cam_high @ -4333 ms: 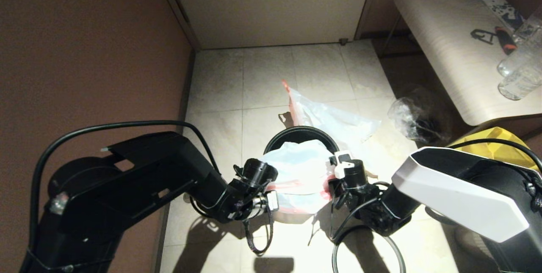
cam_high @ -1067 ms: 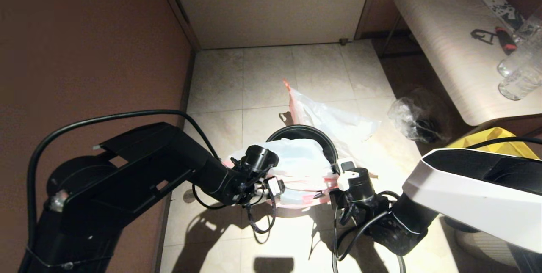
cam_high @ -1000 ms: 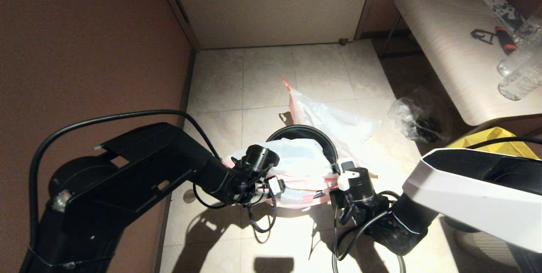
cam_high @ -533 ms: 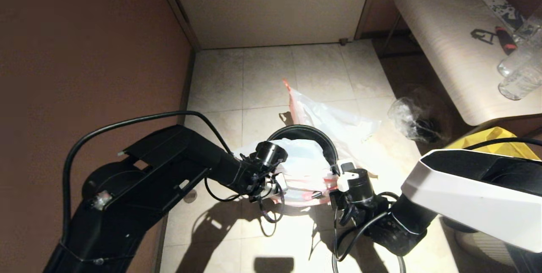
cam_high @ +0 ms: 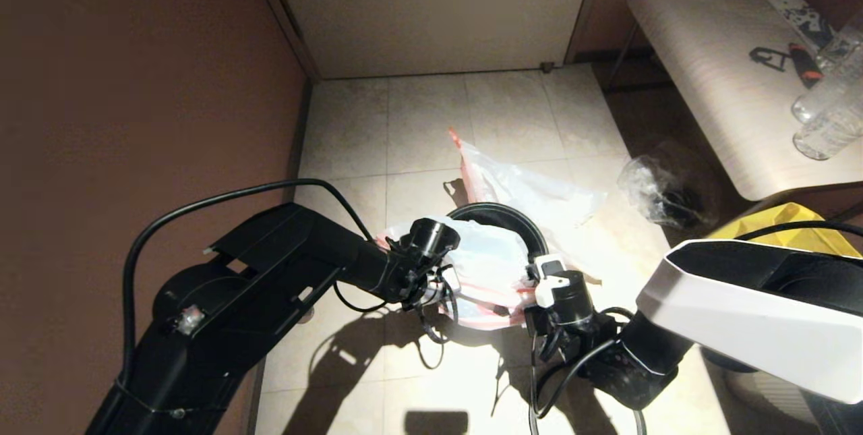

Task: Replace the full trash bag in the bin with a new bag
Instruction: Put the new garbage bag on the trash can

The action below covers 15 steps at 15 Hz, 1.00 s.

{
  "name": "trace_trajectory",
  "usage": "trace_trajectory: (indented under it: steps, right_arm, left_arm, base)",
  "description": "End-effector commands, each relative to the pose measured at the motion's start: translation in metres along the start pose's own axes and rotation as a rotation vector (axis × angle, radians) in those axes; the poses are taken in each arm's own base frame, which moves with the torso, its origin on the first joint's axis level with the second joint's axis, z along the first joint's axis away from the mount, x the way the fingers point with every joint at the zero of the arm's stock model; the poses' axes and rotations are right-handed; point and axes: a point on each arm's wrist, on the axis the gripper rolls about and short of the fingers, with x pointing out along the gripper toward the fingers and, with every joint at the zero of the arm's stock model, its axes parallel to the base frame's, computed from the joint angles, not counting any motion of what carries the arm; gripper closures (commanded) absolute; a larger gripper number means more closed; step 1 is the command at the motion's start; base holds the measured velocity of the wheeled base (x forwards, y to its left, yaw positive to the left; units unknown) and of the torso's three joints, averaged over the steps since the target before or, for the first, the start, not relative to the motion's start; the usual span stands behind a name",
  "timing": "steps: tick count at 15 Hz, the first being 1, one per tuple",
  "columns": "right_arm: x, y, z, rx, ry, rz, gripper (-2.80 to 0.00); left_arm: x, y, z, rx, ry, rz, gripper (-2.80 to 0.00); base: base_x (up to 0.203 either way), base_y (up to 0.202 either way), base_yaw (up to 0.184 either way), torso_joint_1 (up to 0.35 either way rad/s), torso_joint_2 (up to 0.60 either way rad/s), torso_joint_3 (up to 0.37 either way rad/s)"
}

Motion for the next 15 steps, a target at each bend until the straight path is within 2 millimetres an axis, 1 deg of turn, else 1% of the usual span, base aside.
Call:
trace_trajectory:
  steps: [1, 2, 3, 4, 5, 7, 9, 12, 15]
  right_arm:
    - [0.001, 0.0, -0.001, 0.001, -0.001, -0.002, 0.0]
    - [0.001, 0.0, -0.001, 0.002, -0.002, -0.003, 0.0]
    - [-0.001, 0.001, -0.001, 0.0, -0.001, -0.002, -1.1]
    - [-0.004, 0.002, 0.001, -0.001, -0.005, 0.003, -2.8]
    - [-0.007, 0.001, 0.002, 0.0, -0.007, 0.005, -2.8]
    - [-0.02, -0.003, 0.004, -0.006, -0.001, 0.013, -2.8]
    - [-0.035, -0.005, 0.001, -0.016, 0.017, 0.027, -2.8]
    - [-0.065, 0.003, -0.002, 0.008, 0.029, 0.095, -2.8]
    - [-0.078, 0.0, 0.0, 0.022, 0.017, 0.202, -2.8]
  left_arm:
    - [0.006, 0.001, -0.003, -0.004, 0.006, 0.005, 0.0]
    - [0.005, 0.001, -0.002, -0.008, -0.004, -0.003, 0.0]
    - [0.006, 0.0, -0.001, -0.011, -0.014, -0.008, 0.0]
    - [0.006, 0.001, -0.001, -0.012, -0.025, 0.001, 0.0]
    - [0.007, 0.001, -0.001, -0.012, -0.036, 0.012, 0.0]
    - [0.011, 0.001, 0.001, -0.021, -0.077, 0.025, 0.0]
    - [0.012, 0.0, 0.002, -0.023, -0.098, 0.031, 0.0]
    - [0.011, -0.001, 0.004, -0.032, -0.112, 0.024, 0.0]
    - [0.011, -0.001, 0.005, -0.033, -0.117, 0.022, 0.0]
  base:
    - [0.0, 0.0, 0.0, 0.0, 0.0, 0.0]
    - [0.0, 0.0, 0.0, 0.0, 0.0, 0.0]
    - [0.0, 0.0, 0.0, 0.0, 0.0, 0.0]
    - [0.0, 0.0, 0.0, 0.0, 0.0, 0.0]
    - [0.0, 0.0, 0.0, 0.0, 0.0, 0.0]
    - [0.0, 0.0, 0.0, 0.0, 0.0, 0.0]
    - [0.0, 0.0, 0.0, 0.0, 0.0, 0.0]
    - [0.0, 0.0, 0.0, 0.0, 0.0, 0.0]
    - [0.0, 0.0, 0.0, 0.0, 0.0, 0.0]
